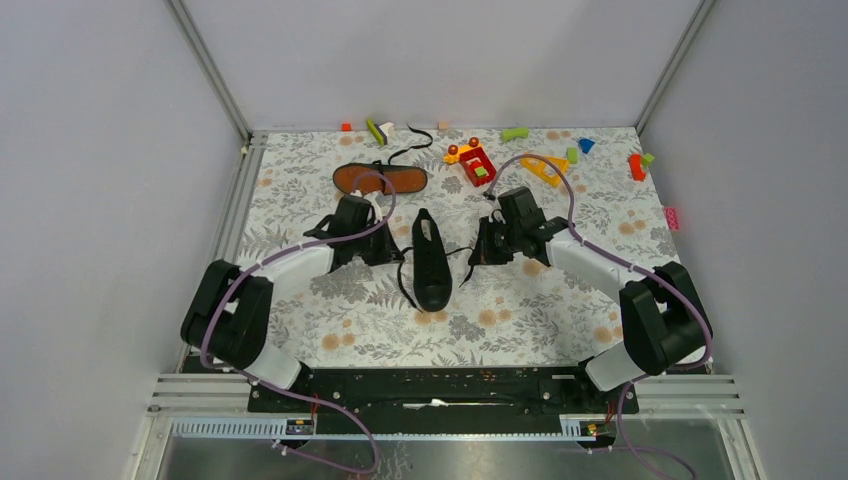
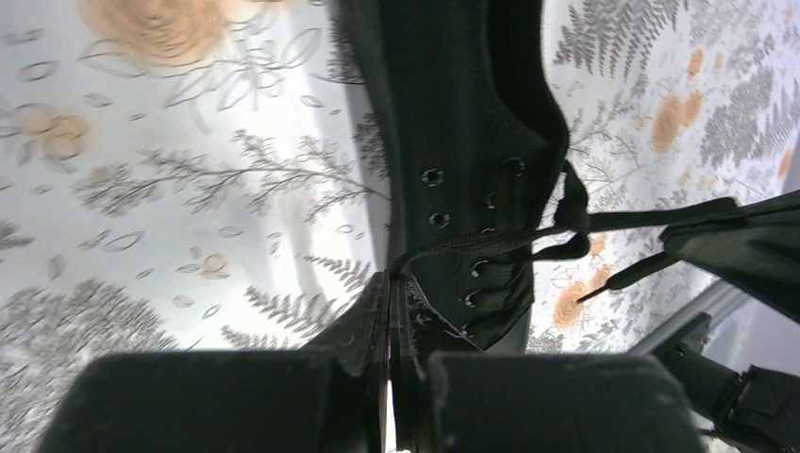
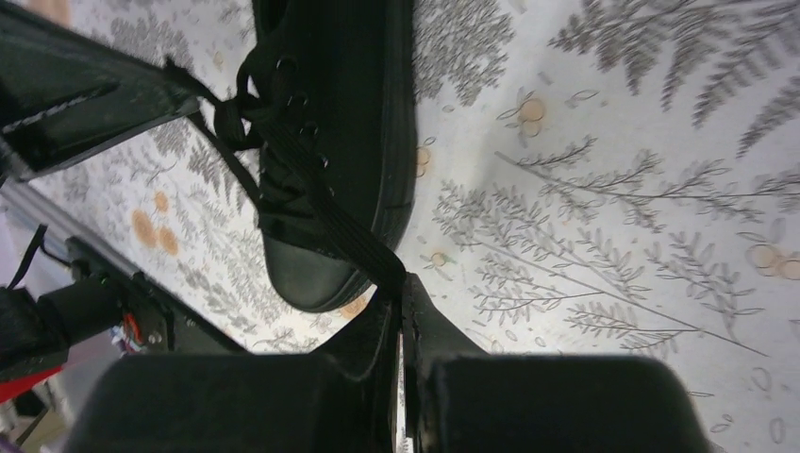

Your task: Tie the shoes

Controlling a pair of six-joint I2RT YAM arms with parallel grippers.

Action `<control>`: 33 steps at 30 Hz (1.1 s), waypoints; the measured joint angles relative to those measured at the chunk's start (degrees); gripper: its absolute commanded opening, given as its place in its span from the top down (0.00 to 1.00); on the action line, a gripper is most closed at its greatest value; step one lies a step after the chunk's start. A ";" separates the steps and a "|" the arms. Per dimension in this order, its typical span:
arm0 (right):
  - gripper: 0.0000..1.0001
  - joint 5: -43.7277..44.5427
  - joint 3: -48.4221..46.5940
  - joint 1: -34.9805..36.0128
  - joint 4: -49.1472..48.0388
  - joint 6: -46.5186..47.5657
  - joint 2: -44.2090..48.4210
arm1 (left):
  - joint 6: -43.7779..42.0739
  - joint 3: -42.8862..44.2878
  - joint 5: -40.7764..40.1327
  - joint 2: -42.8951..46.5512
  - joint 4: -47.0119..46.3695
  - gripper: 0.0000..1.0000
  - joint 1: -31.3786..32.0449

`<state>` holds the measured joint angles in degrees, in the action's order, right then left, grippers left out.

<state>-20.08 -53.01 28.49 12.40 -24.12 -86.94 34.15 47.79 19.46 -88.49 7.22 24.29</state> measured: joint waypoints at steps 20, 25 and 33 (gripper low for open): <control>1.00 25.77 -3.08 -9.14 5.31 -4.52 -3.04 | 7.74 -12.74 -10.32 14.49 -1.09 1.00 -9.09; 1.00 26.60 -3.04 -11.06 5.29 -5.09 -3.04 | 7.10 -10.88 -9.60 12.72 -0.83 1.00 -9.29; 0.93 26.49 -3.15 -11.15 5.31 -4.35 -3.08 | 6.91 -5.55 -8.92 1.36 -1.33 1.00 -9.57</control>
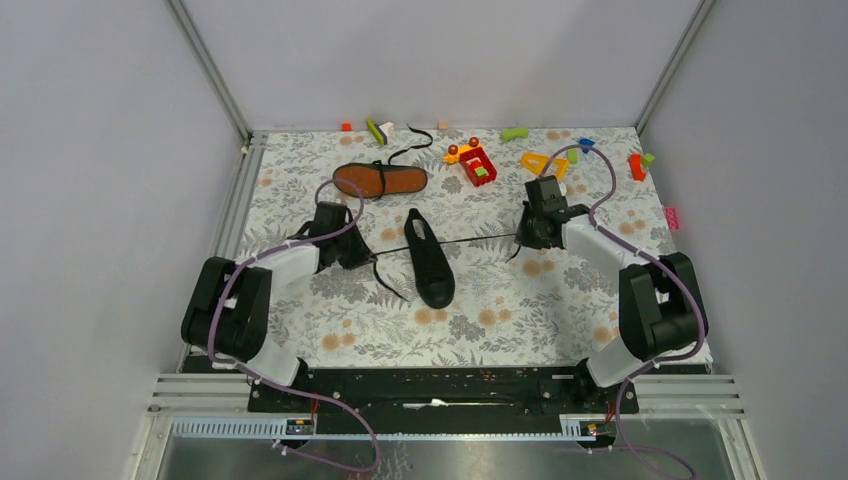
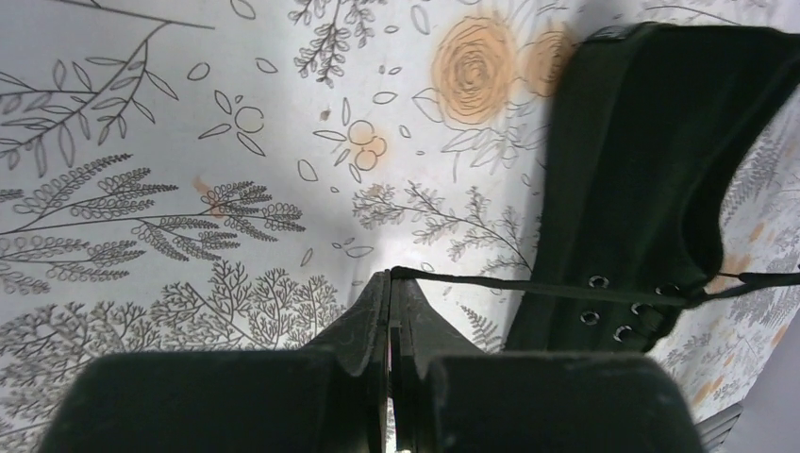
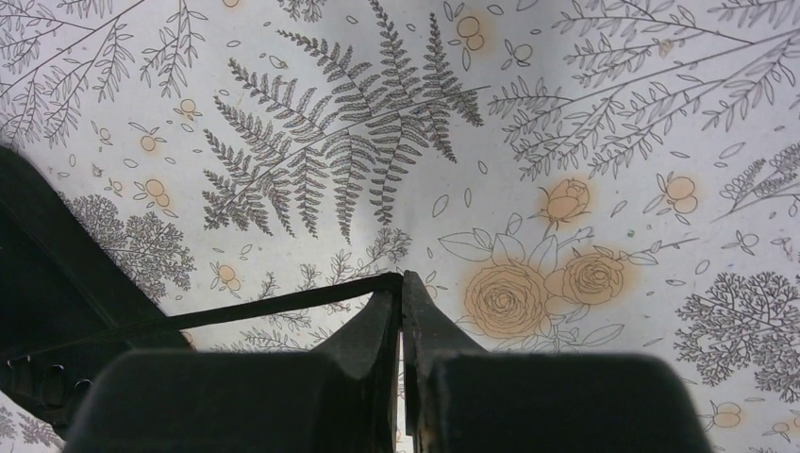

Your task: Tie the shoes

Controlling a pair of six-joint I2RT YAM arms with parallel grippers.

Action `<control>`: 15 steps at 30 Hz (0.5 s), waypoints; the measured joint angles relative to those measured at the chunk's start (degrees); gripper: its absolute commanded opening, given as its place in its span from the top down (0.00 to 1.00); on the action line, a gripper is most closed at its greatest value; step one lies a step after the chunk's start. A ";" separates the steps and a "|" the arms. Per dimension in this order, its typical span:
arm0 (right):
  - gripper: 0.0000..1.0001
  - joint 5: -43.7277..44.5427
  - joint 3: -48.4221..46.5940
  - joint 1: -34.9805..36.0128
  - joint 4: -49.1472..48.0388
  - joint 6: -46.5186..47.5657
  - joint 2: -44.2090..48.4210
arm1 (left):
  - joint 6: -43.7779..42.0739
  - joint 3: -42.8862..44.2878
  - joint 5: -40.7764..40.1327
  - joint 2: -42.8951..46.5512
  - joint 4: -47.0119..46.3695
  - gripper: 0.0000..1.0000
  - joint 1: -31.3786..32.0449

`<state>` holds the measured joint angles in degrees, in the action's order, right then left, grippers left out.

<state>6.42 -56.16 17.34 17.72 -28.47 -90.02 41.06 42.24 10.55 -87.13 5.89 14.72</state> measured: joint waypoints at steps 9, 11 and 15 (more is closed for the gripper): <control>0.50 -0.92 -1.64 3.87 0.04 5.46 -2.56 | 1.07 6.97 1.44 -10.23 0.42 1.00 2.51; 0.44 -0.96 -1.29 5.77 -0.44 5.95 -2.49 | 0.98 9.27 1.73 -12.28 0.39 1.00 4.26; 0.40 -1.90 1.01 10.58 -1.33 7.32 -2.08 | 0.94 13.18 2.75 -15.87 0.11 1.00 7.41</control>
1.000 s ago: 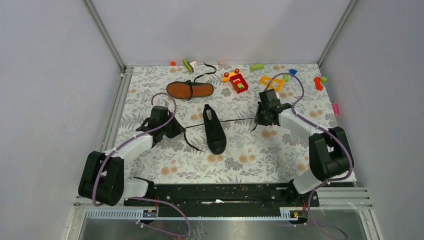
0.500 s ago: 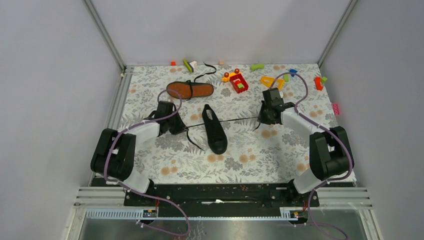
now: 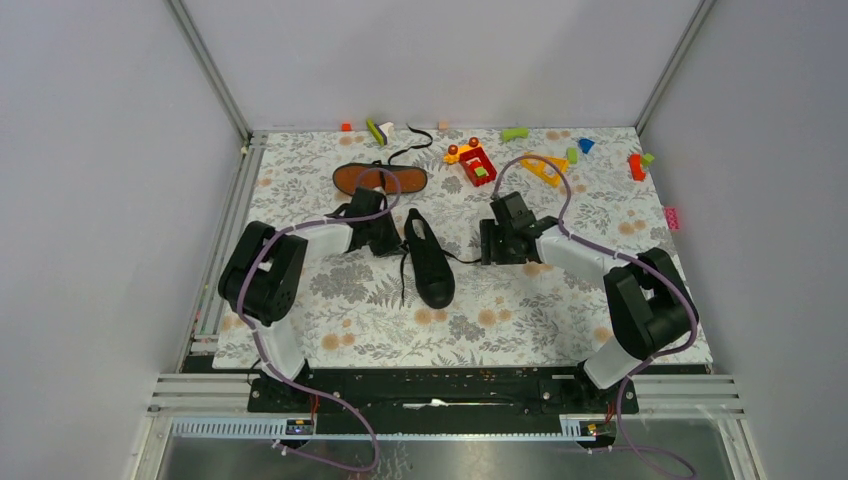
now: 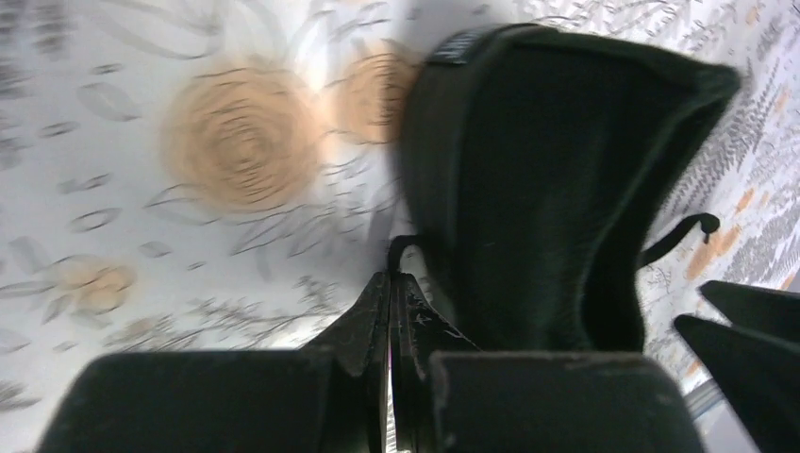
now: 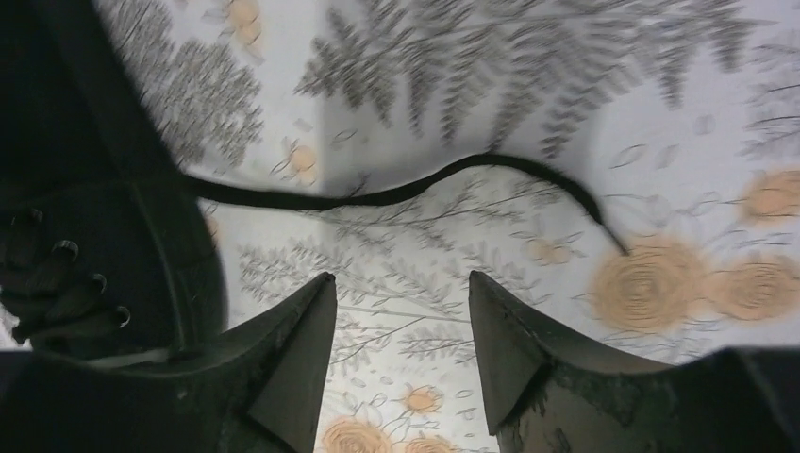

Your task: Tie the shoes

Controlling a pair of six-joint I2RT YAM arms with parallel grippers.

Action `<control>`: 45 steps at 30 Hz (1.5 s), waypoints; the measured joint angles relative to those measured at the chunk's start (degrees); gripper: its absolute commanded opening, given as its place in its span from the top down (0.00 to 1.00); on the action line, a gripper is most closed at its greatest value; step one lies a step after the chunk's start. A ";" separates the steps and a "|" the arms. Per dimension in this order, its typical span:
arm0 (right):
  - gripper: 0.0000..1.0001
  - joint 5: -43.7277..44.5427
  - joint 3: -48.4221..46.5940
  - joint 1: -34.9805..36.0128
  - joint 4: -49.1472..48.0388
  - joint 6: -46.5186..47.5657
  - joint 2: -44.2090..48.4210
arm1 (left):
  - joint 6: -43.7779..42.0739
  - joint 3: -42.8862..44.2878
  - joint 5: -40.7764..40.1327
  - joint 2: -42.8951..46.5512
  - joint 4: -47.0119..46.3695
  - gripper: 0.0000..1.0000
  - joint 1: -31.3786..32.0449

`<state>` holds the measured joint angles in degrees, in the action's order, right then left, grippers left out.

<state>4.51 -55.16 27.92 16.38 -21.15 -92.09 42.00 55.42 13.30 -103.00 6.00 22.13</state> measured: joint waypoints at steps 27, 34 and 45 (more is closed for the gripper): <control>0.20 -6.82 -1.40 5.14 -5.09 14.64 -3.89 | -1.81 -1.57 2.23 2.34 1.86 1.00 5.05; 0.28 -2.95 -6.86 8.20 -4.00 19.17 -9.49 | -3.54 -1.95 2.29 7.13 3.50 1.00 1.40; 1.00 -0.57 -9.40 8.61 -3.65 20.65 -14.25 | -4.68 -6.21 2.82 11.67 4.61 1.00 -0.63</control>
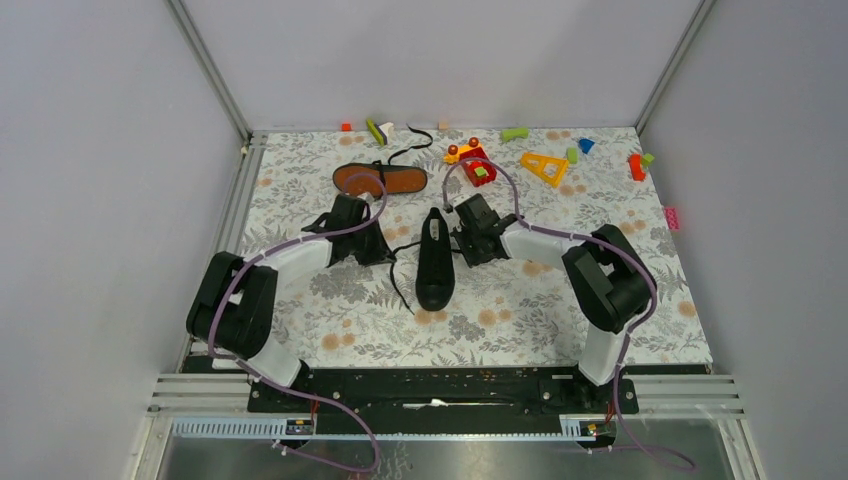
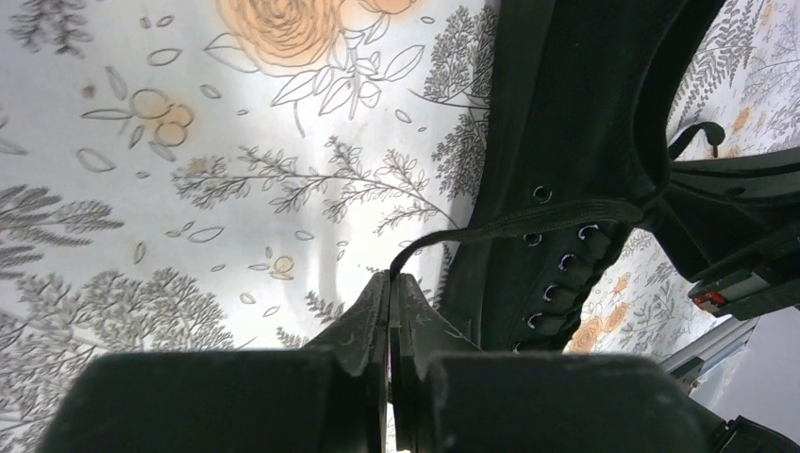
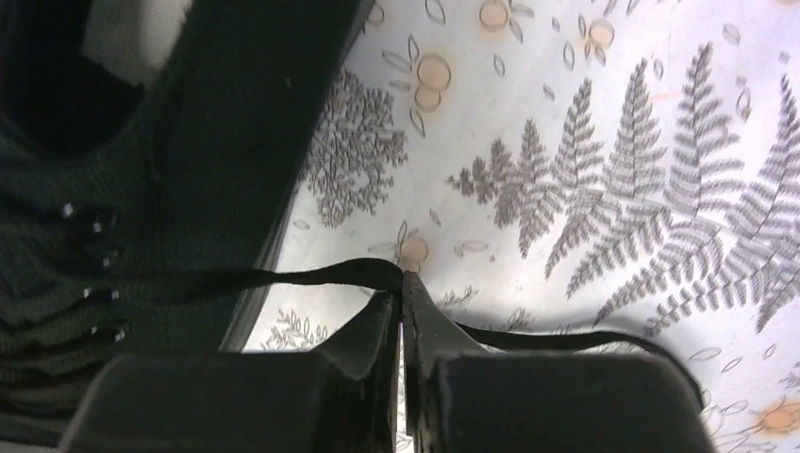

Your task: Tie the shoes

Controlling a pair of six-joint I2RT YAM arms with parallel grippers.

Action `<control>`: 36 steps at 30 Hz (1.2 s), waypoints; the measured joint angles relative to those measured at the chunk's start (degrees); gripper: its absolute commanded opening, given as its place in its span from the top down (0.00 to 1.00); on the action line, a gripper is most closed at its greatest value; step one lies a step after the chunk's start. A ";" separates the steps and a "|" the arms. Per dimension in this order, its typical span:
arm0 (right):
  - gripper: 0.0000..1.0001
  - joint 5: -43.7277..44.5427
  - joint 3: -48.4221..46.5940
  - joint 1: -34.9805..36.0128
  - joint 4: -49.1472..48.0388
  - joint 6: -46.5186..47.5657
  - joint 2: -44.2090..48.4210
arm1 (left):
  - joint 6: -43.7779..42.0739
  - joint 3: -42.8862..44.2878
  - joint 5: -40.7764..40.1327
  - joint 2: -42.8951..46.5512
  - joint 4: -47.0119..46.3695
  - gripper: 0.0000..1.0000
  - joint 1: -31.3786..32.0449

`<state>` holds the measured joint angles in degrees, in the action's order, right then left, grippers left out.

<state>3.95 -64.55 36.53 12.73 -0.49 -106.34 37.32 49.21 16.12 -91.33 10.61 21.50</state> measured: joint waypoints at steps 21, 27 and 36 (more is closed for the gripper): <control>0.60 -7.93 5.92 -8.81 1.86 -14.80 9.11 | 1.81 -10.54 0.24 6.97 -9.90 1.00 -4.17; 0.32 -10.14 5.44 -8.81 4.31 -14.32 12.63 | -0.07 -10.49 -0.15 9.97 -11.54 1.00 -3.13; 0.41 -16.31 -0.72 -3.26 3.21 -8.35 16.11 | -1.31 -14.19 0.57 14.75 -24.11 1.00 -2.84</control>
<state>-12.36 -65.28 33.28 15.94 -8.84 -90.24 36.01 35.03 16.69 -76.58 -13.50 18.65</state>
